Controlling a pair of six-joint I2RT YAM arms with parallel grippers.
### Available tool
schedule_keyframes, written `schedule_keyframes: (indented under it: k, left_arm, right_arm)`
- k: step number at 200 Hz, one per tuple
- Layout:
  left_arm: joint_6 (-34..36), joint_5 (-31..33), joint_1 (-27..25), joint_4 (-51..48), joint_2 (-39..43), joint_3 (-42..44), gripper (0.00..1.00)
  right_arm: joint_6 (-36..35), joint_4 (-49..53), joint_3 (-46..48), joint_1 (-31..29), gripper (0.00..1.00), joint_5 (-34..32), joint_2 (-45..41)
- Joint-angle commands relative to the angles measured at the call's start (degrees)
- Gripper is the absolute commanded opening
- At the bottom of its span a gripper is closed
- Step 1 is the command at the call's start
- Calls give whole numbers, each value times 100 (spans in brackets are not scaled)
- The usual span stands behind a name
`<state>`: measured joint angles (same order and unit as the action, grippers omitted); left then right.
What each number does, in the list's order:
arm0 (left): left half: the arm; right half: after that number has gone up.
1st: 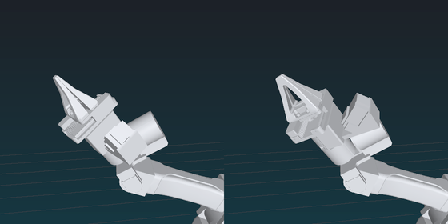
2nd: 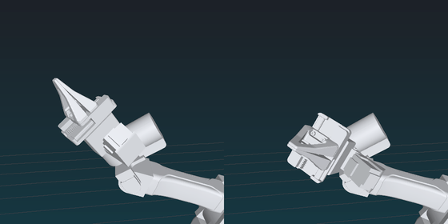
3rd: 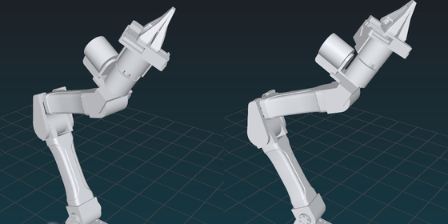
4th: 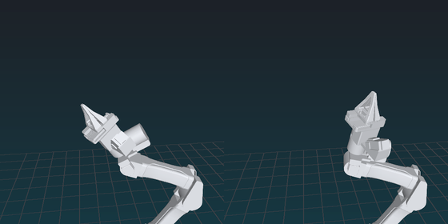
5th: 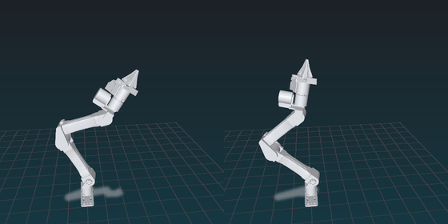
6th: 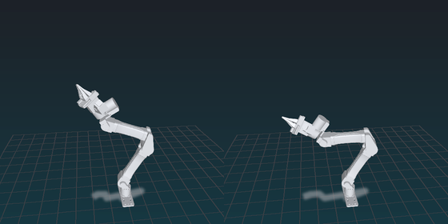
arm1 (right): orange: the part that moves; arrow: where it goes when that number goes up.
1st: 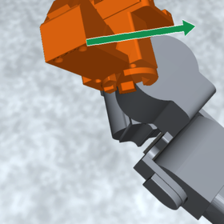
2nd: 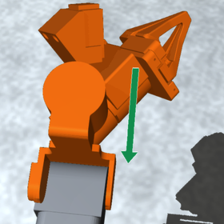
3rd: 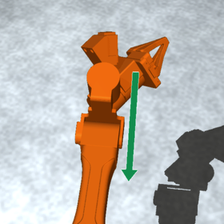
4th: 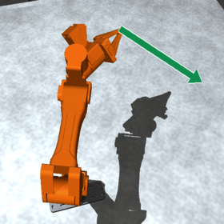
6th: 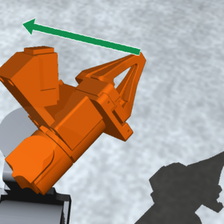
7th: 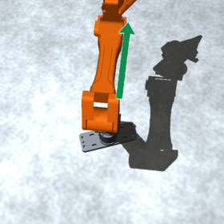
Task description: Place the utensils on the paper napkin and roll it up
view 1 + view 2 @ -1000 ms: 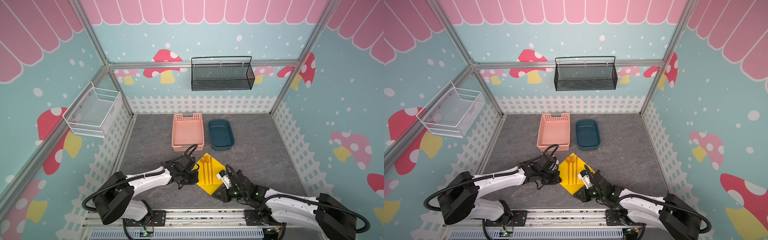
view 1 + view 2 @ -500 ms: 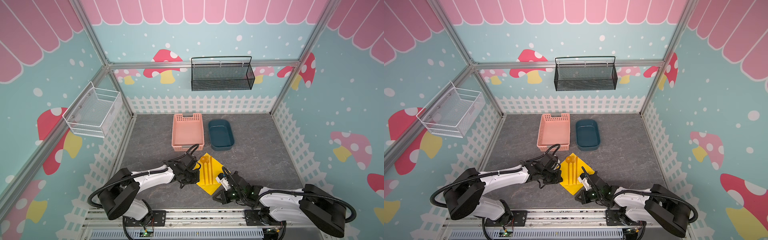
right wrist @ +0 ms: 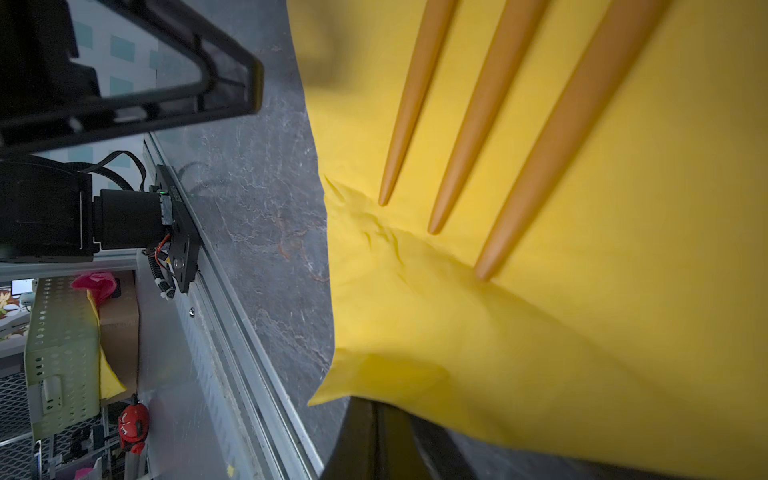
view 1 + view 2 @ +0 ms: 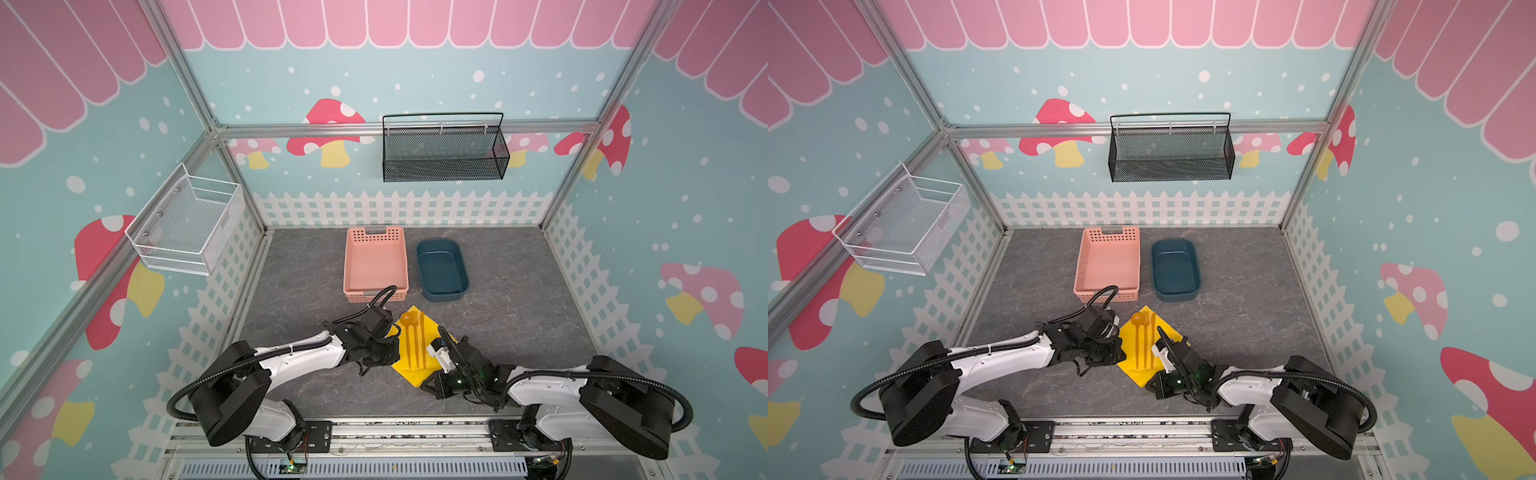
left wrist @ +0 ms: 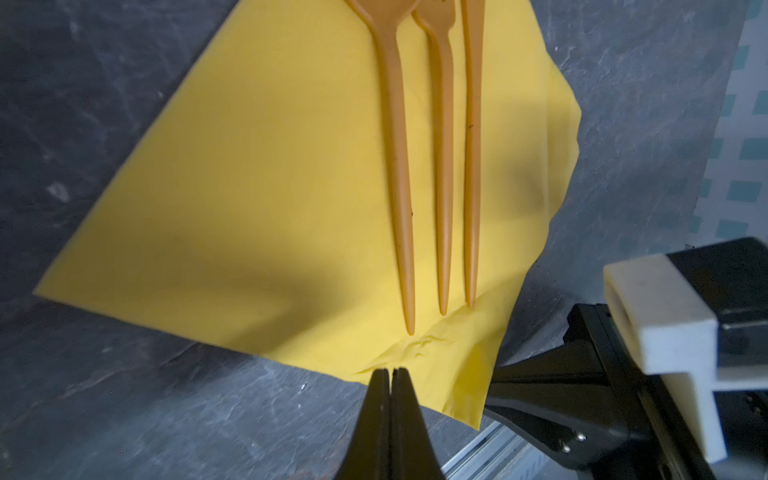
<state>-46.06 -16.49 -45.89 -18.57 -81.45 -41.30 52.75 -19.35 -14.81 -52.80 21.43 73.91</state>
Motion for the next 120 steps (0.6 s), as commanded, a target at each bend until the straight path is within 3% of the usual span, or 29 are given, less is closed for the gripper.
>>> schedule_keyframes:
  k: [1, 46, 120]
  left_arm:
    - [76, 60, -8, 29, 219, -53, 0]
    - [242, 29, -8, -24, 371, -45, 0]
    - [324, -203, -30, 22, 274, 43, 0]
  right_arm:
    - [-125, 207, -215, 52, 0, -323, -105]
    - [-89, 292, -257, 204, 1, -602, -356]
    - [-453, 288, -708, 668, 1, -268, 152]
